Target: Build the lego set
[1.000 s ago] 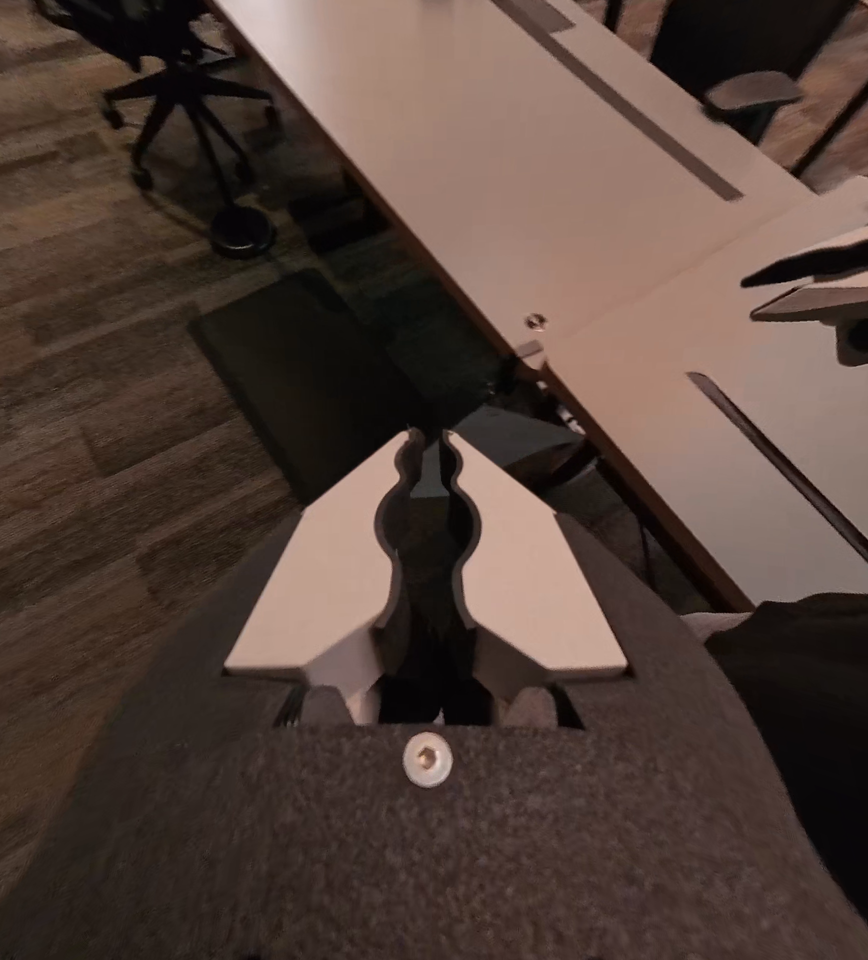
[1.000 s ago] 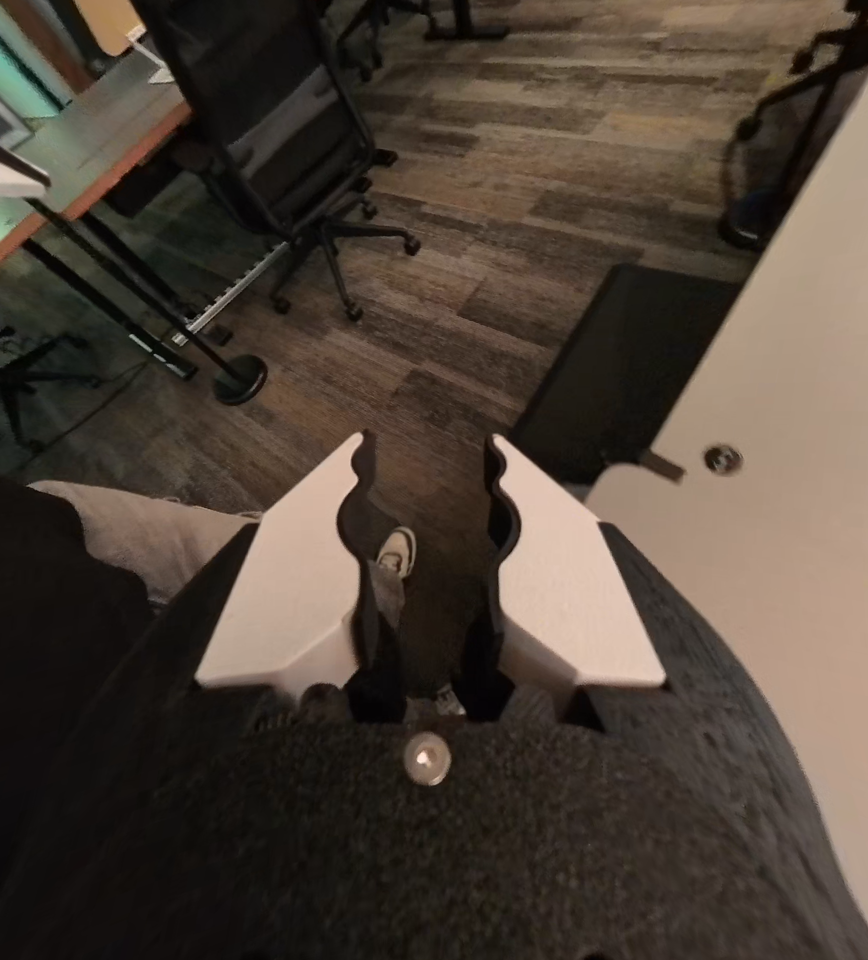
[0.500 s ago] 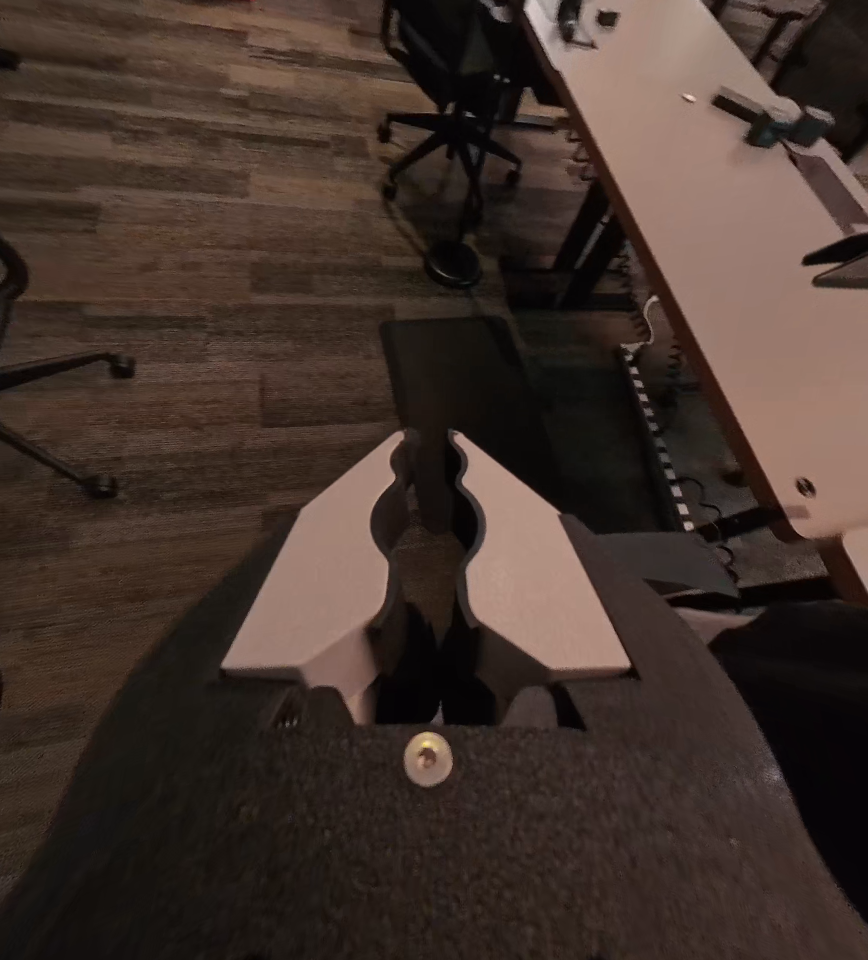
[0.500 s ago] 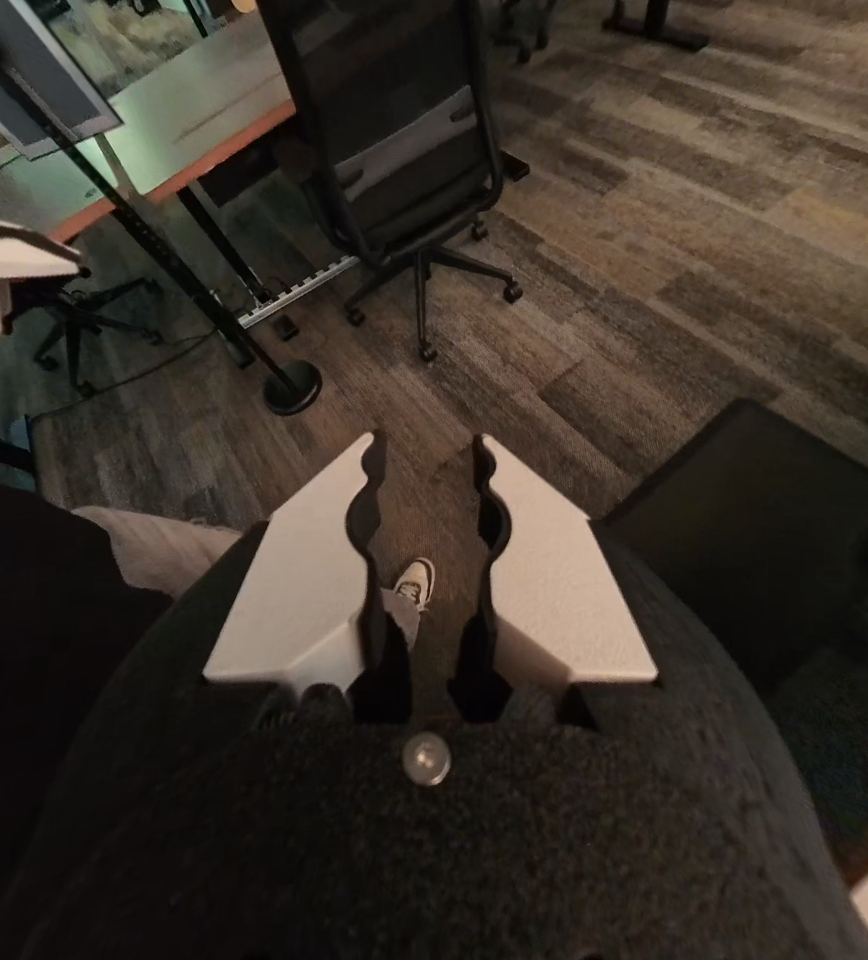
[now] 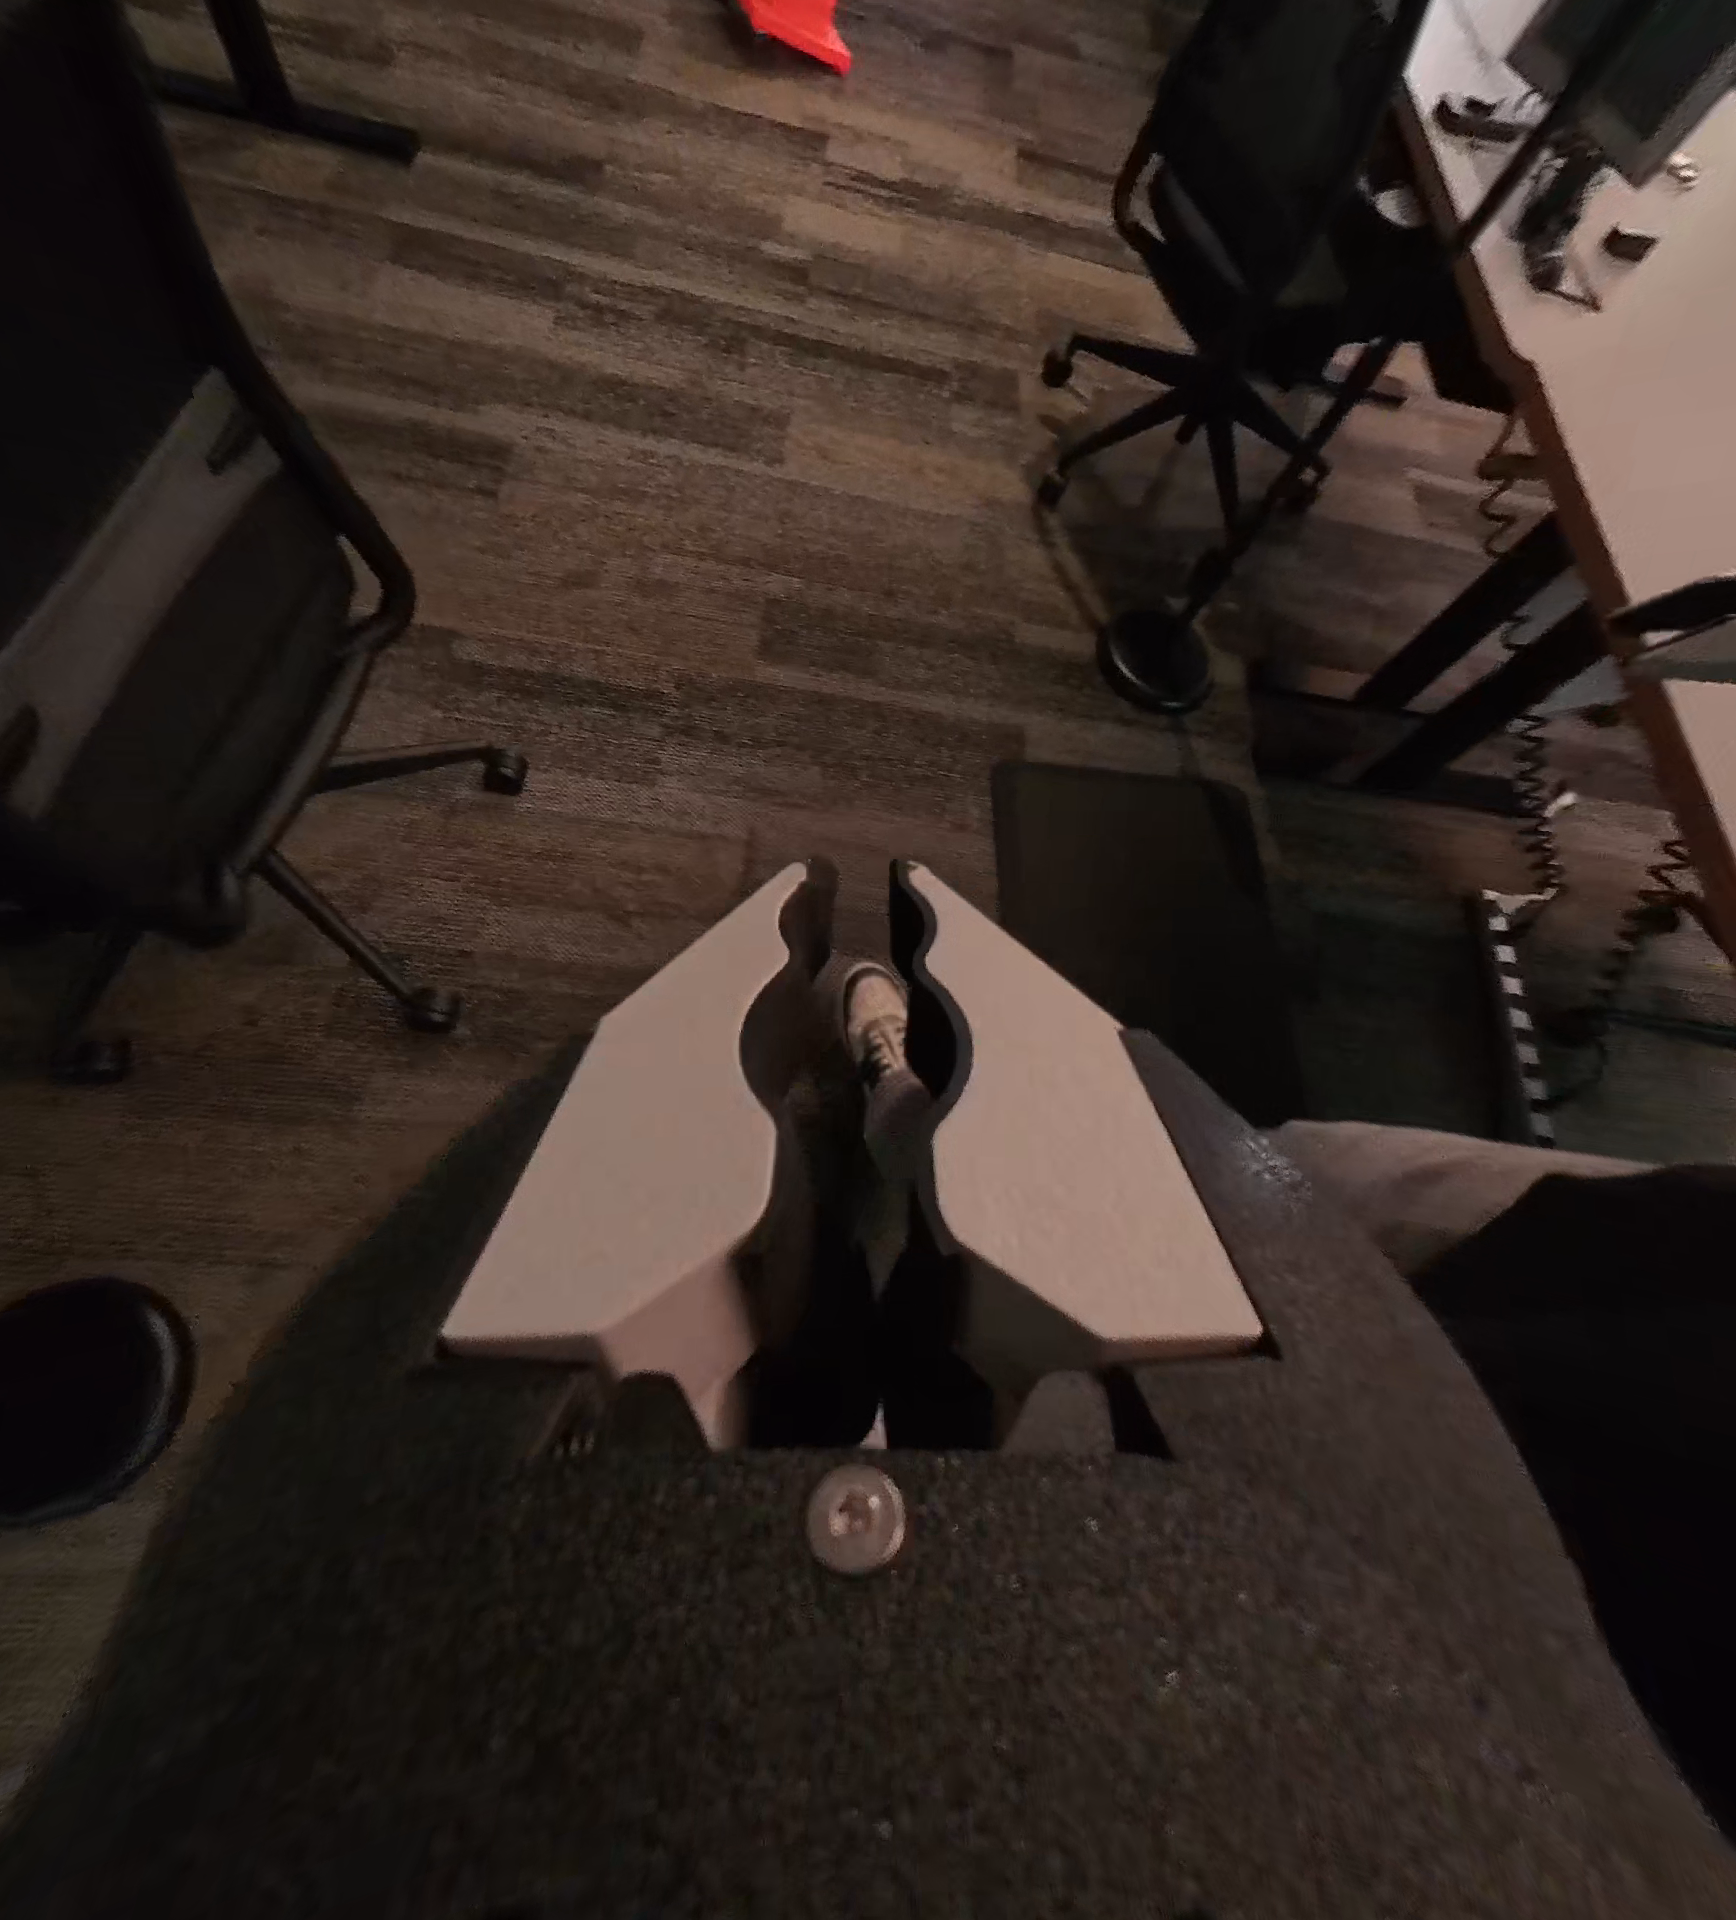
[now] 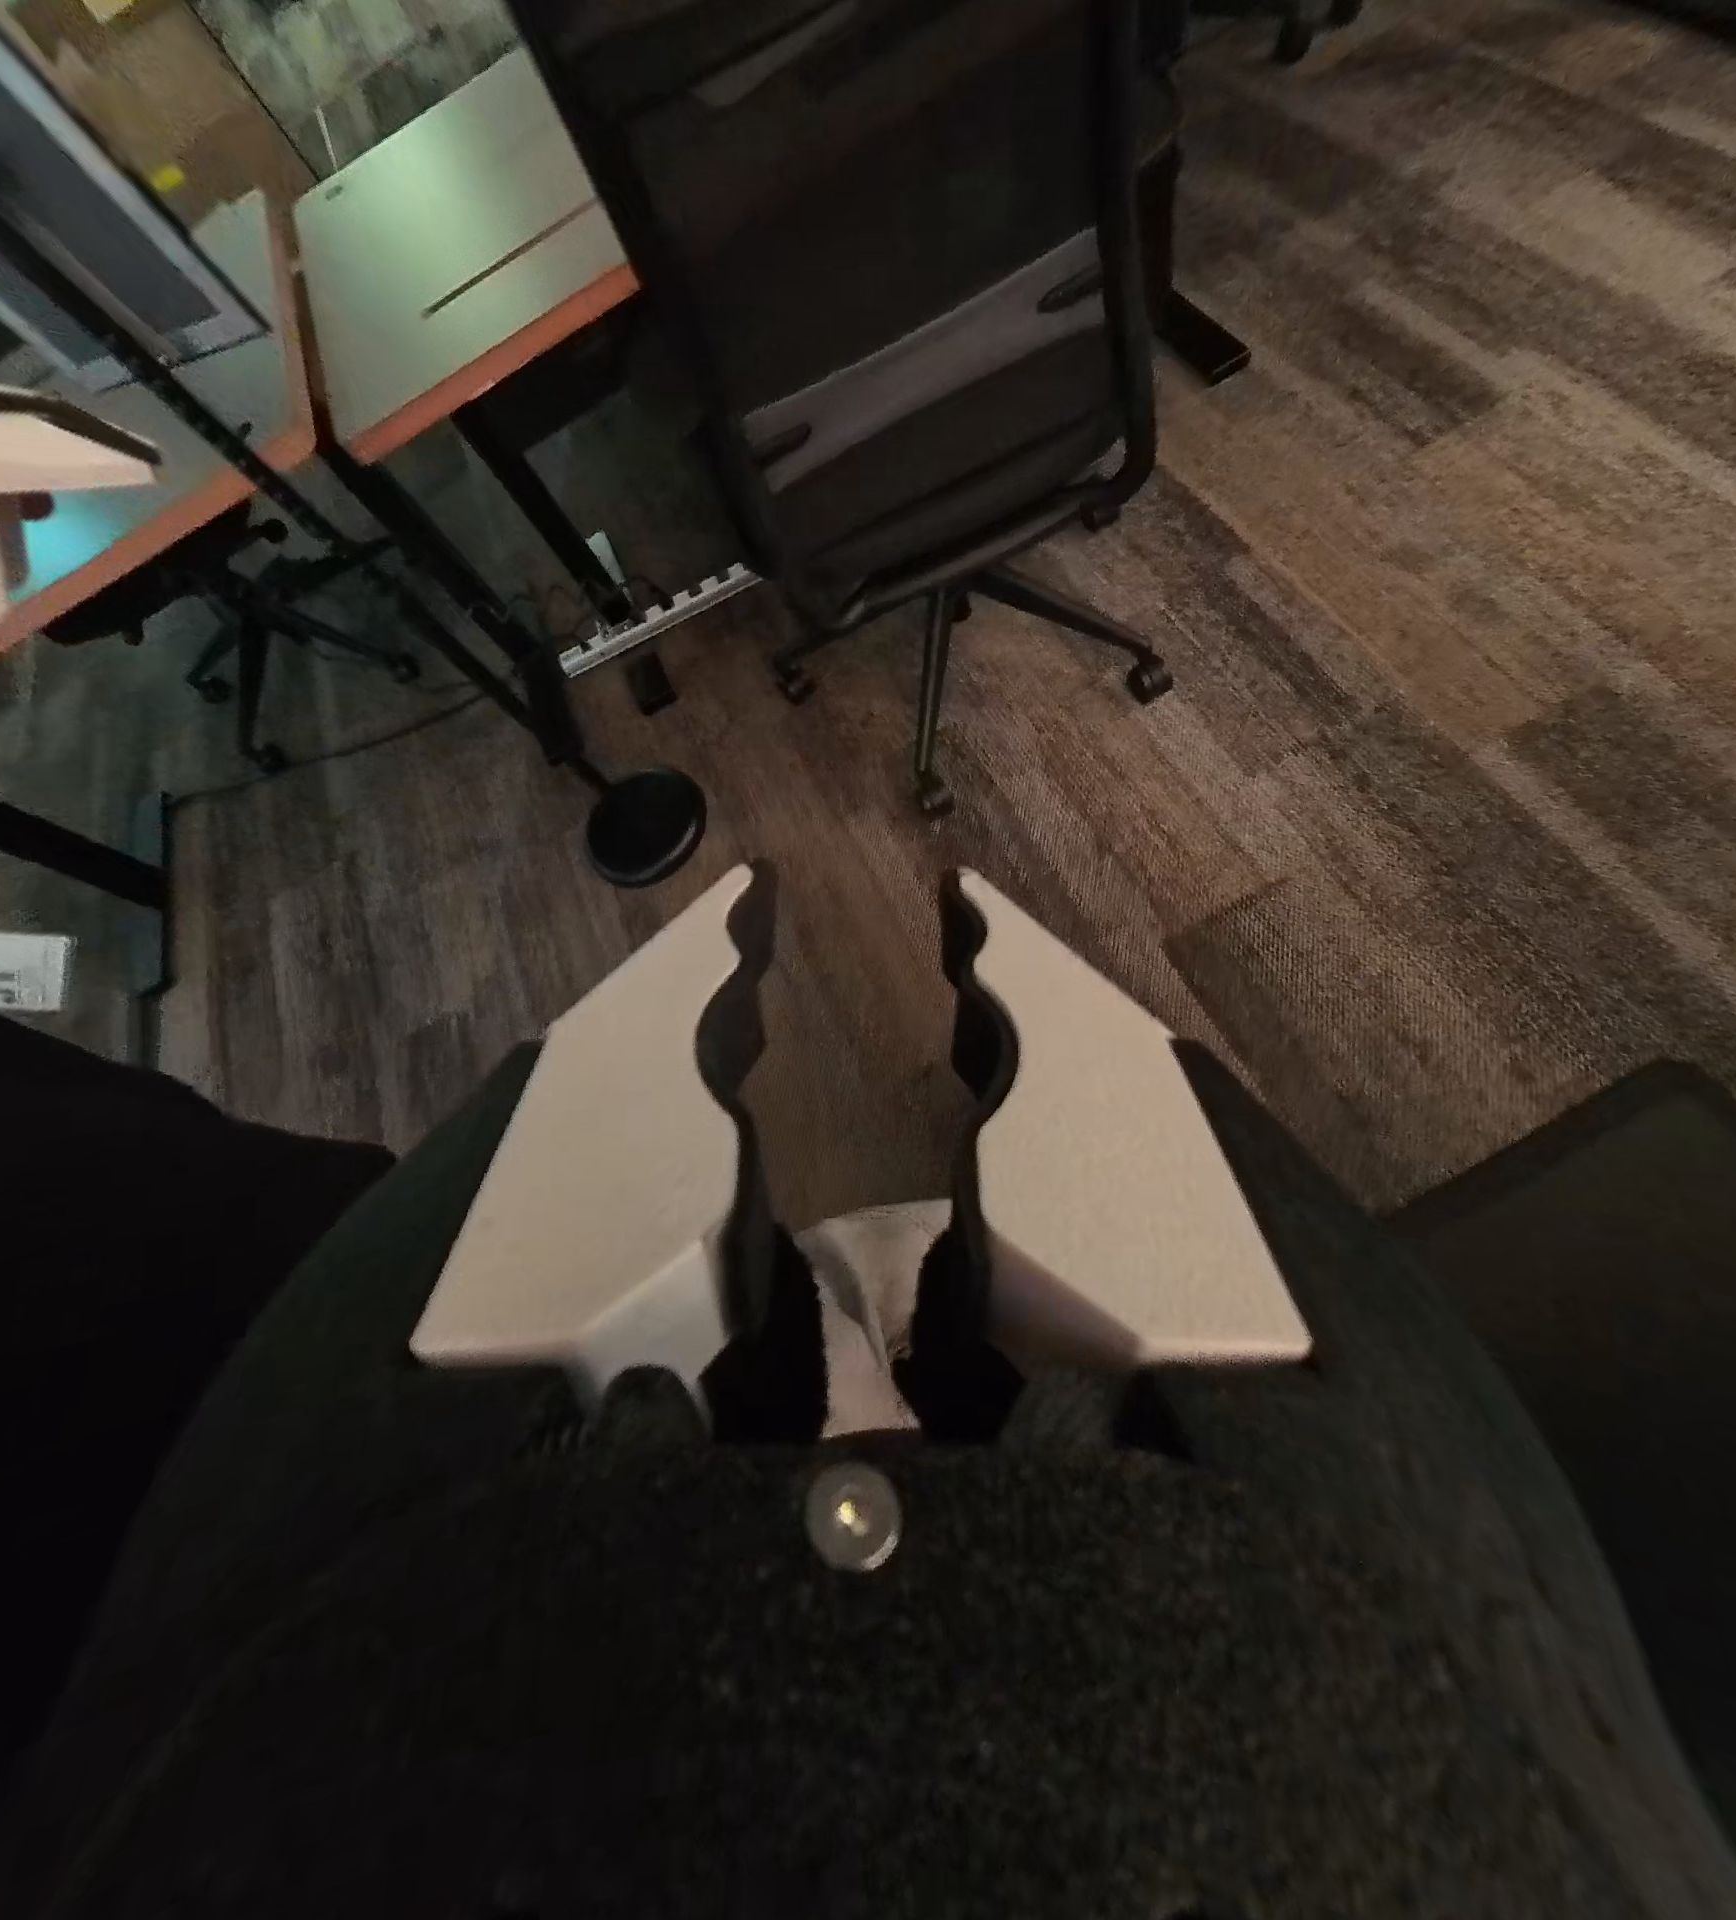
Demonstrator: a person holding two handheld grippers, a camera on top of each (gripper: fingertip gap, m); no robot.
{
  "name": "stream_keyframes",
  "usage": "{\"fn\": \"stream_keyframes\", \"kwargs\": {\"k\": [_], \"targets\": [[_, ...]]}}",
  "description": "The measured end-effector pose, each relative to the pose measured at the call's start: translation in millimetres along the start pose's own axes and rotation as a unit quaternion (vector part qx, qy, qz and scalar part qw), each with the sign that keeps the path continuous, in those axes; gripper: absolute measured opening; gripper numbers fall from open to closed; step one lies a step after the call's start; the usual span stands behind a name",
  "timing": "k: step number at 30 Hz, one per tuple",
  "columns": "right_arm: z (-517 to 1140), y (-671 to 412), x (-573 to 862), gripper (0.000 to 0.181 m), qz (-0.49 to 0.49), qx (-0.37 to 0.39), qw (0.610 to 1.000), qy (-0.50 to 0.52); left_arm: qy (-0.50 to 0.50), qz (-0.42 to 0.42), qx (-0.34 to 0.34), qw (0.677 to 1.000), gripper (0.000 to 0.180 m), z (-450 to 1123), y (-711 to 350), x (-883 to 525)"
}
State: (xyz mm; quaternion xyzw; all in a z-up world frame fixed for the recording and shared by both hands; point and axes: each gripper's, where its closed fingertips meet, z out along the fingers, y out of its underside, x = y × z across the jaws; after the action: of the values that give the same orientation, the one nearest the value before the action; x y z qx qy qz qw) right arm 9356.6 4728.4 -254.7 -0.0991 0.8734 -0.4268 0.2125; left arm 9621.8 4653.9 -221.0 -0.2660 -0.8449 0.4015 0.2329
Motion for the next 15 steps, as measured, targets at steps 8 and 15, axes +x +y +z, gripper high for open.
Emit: {"fn": "stream_keyframes", "kwargs": {"k": [8,15], "targets": [[105.7,-114.9,148.7,0.029,0.004,0.020,1.000,-0.011,-0.030,0.020,-0.021,0.999,0.009,155.0,-117.0,-74.3],[175.7,-255.1,282.0,0.029,-0.036,0.018,0.999,-0.010,-0.022,0.023,0.005,0.999,0.008,277.2,-258.1,-104.1]]}}
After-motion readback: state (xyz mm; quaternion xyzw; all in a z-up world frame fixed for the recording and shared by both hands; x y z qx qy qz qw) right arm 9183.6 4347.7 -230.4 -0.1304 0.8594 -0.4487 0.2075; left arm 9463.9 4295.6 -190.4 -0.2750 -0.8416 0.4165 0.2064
